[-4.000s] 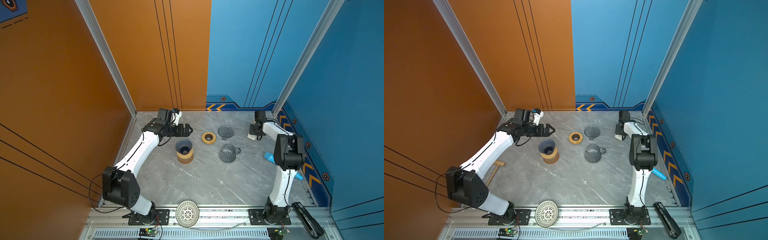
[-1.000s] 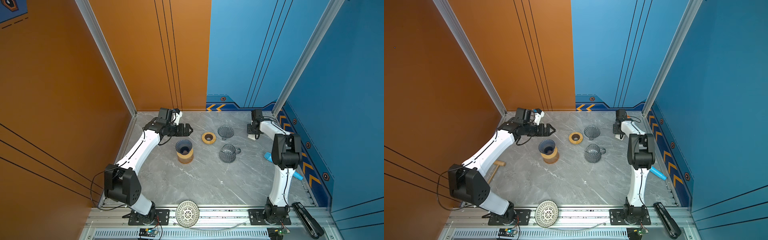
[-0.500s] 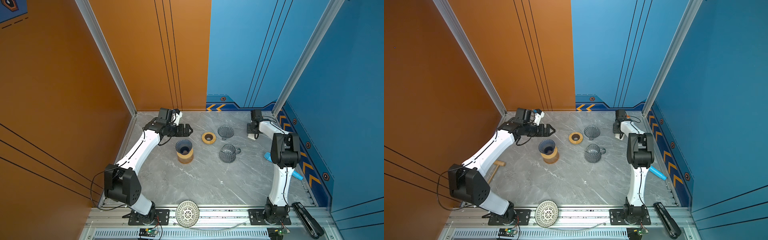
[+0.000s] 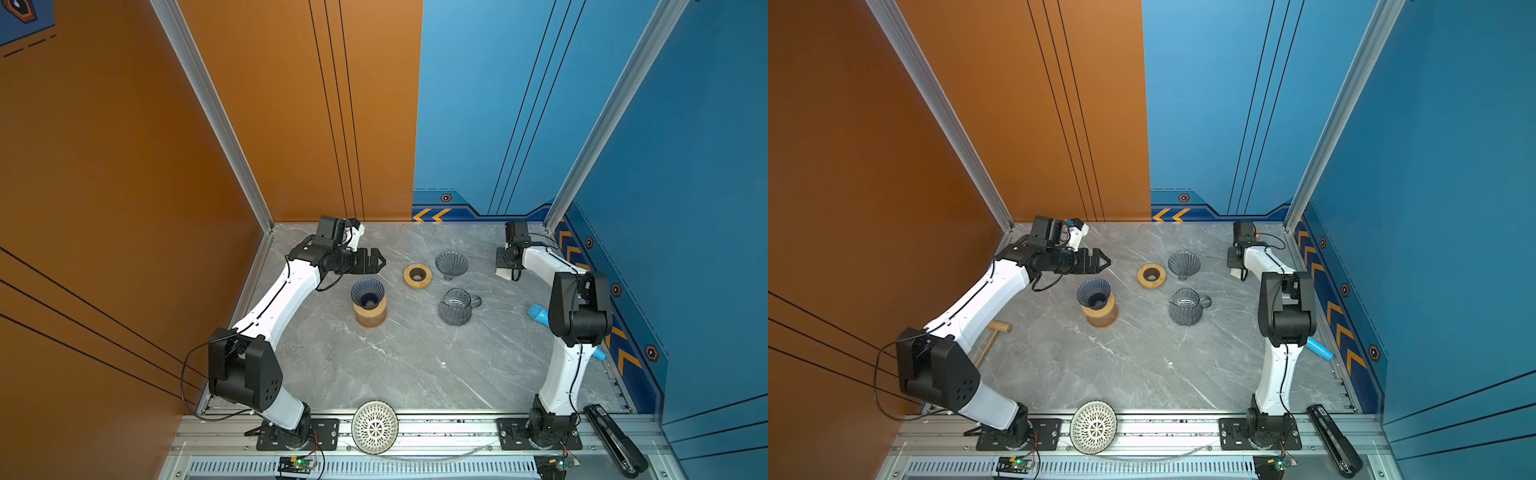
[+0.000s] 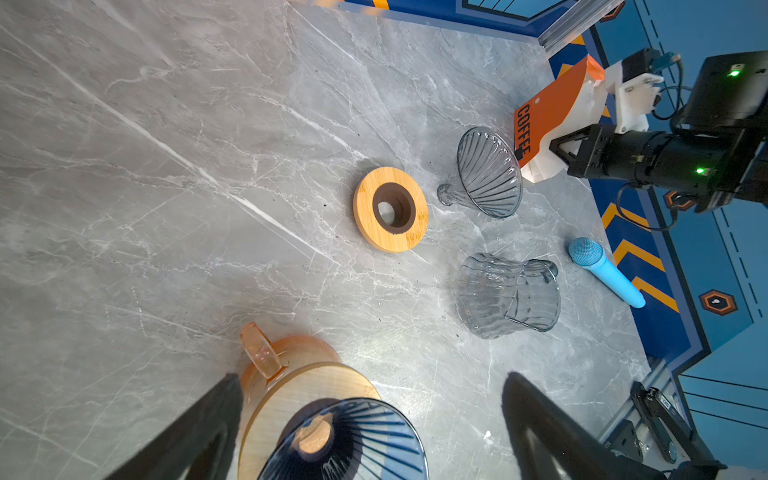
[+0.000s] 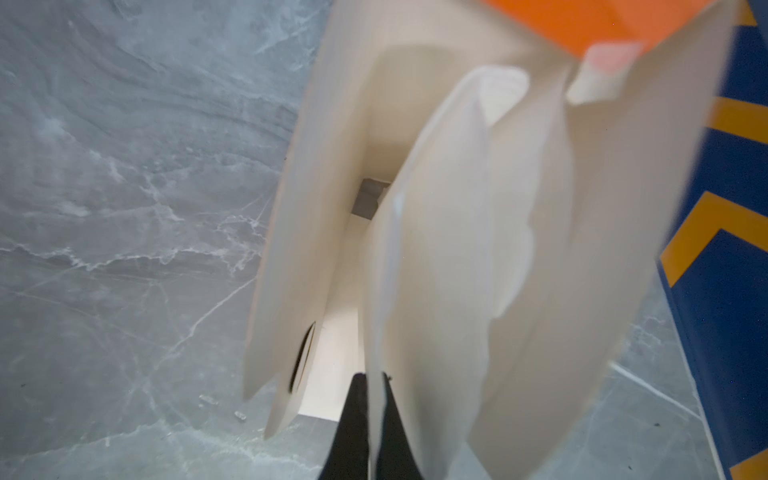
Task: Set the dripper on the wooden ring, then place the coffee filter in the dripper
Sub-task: 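Pinch a paper filter inside the COFFEE box with the right gripper, then pull the white paper filter out of the box with the right gripper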
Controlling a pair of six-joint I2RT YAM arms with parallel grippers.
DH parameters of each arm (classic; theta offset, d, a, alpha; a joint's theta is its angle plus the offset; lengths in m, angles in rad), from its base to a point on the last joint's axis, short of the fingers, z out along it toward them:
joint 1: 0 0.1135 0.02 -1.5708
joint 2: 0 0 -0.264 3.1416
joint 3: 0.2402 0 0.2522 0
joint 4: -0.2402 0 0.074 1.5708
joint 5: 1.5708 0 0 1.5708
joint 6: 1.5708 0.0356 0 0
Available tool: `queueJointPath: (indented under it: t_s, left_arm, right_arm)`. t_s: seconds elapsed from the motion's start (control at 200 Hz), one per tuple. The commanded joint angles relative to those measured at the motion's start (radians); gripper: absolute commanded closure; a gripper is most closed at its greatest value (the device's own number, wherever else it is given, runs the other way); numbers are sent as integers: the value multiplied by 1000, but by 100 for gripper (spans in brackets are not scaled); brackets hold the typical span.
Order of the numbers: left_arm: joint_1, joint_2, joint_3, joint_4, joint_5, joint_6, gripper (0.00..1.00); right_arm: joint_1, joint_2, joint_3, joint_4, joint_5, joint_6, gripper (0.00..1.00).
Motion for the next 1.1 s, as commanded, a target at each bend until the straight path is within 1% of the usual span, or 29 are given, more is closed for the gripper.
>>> queueJointPath:
  t_s: [0.0,0.2,0.3,0.741,0.851,0.876,0.956,1.097]
  left_arm:
    - [-5,-15,11,-19,5,0,2]
    - [-10,0,26,-18,6,-1,2]
    - [-12,4,30,-18,8,-1,2]
    - [-13,18,41,-32,6,5,2]
    - [-12,23,44,-32,8,4,2]
    - [-13,23,44,-32,8,4,2]
    - [-15,24,47,-33,8,2,2]
    - [-18,22,50,-32,7,1,2]
  right_arm:
    - [16,-43,-36,-18,-11,32,100]
    - [21,-26,-53,-13,-12,61,100]
    - [24,-14,-50,-13,-15,71,95]
    - [28,42,23,-8,26,58,86]
    - [28,42,38,-8,47,49,86]
    - [29,72,43,-8,51,46,86]
    - [28,83,52,-6,61,39,87]
    - [26,98,59,-7,61,37,88]
